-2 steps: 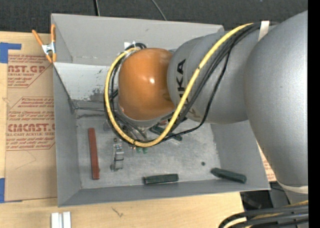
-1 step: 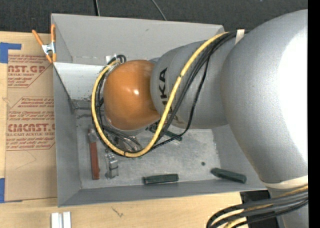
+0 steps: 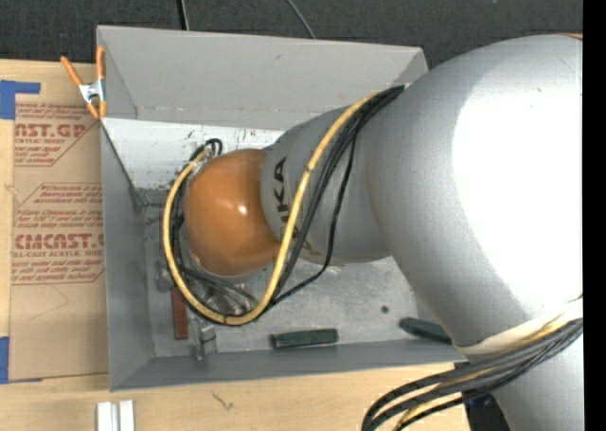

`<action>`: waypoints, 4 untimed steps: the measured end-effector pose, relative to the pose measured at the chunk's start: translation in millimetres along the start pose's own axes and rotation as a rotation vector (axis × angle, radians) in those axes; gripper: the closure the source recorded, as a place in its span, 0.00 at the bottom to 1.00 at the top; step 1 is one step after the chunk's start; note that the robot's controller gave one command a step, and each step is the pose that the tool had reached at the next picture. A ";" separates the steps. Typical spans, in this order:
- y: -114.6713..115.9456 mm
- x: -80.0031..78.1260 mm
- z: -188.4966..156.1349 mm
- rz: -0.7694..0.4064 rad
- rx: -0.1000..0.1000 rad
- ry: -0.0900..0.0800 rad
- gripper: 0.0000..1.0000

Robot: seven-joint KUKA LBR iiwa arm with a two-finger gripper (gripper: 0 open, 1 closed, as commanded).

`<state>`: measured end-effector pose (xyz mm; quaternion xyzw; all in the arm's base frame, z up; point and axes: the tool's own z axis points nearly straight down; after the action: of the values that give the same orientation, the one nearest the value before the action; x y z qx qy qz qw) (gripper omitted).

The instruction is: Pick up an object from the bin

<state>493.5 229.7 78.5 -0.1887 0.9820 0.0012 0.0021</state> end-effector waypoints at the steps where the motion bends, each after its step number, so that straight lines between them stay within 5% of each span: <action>1: -1.0 -5.7 21.9 -0.159 0.001 -0.003 0.00; 2: -11.8 -33.9 -10.3 -0.453 -0.001 0.004 0.00; 3: -3.3 -14.6 6.3 -0.637 -0.001 -0.005 1.00; 4: -3.9 -12.6 8.3 -0.637 -0.002 0.002 0.00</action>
Offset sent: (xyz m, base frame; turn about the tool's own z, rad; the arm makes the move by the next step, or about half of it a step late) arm 0.0499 0.0001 0.0239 -0.4841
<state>506.6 230.8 70.2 -0.4869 0.8734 0.0014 0.0010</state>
